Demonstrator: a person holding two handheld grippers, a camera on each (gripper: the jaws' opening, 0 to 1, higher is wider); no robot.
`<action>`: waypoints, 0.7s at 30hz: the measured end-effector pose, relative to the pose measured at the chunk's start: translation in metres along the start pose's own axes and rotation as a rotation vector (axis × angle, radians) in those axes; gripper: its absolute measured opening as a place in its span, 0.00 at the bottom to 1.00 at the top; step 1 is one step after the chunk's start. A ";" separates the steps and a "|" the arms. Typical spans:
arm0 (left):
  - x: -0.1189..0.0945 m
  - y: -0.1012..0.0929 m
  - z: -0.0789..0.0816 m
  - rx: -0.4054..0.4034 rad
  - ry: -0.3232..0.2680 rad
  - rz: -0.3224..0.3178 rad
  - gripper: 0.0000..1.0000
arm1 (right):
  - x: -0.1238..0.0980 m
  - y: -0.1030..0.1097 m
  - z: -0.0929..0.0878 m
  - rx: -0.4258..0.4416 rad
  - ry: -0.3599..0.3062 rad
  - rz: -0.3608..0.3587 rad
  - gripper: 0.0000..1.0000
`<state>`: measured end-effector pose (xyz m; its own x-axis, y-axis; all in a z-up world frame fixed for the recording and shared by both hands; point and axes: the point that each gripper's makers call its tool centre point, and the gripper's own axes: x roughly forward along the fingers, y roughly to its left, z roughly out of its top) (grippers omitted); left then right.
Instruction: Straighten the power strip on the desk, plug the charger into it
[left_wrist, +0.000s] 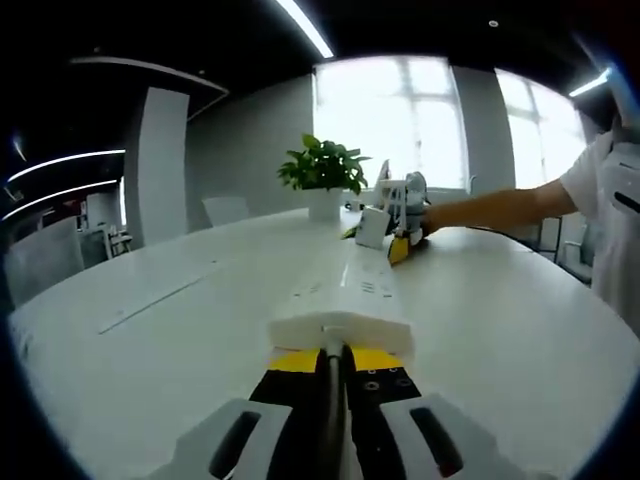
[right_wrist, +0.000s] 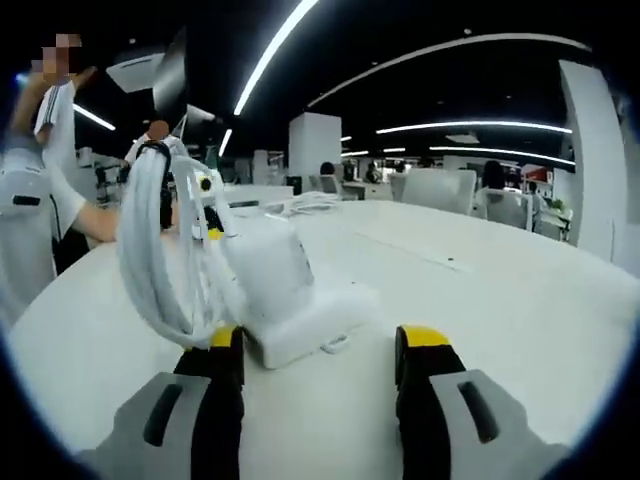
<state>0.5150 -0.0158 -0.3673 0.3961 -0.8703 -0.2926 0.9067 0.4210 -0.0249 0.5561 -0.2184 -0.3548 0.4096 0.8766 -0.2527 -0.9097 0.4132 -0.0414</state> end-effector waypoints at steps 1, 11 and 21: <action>0.000 0.000 0.000 0.000 0.000 -0.001 0.11 | 0.001 -0.001 0.000 0.003 0.000 0.006 0.66; 0.002 0.007 0.001 -0.002 0.000 -0.031 0.11 | 0.010 0.013 0.004 -0.025 -0.023 0.118 0.55; 0.004 0.015 0.001 -0.016 -0.001 -0.050 0.11 | 0.020 0.008 0.007 -0.015 -0.032 0.089 0.58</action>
<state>0.5308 -0.0135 -0.3676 0.3506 -0.8906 -0.2896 0.9230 0.3810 -0.0544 0.5581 -0.1956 -0.3534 0.3290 0.9172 -0.2245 -0.9434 0.3298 -0.0350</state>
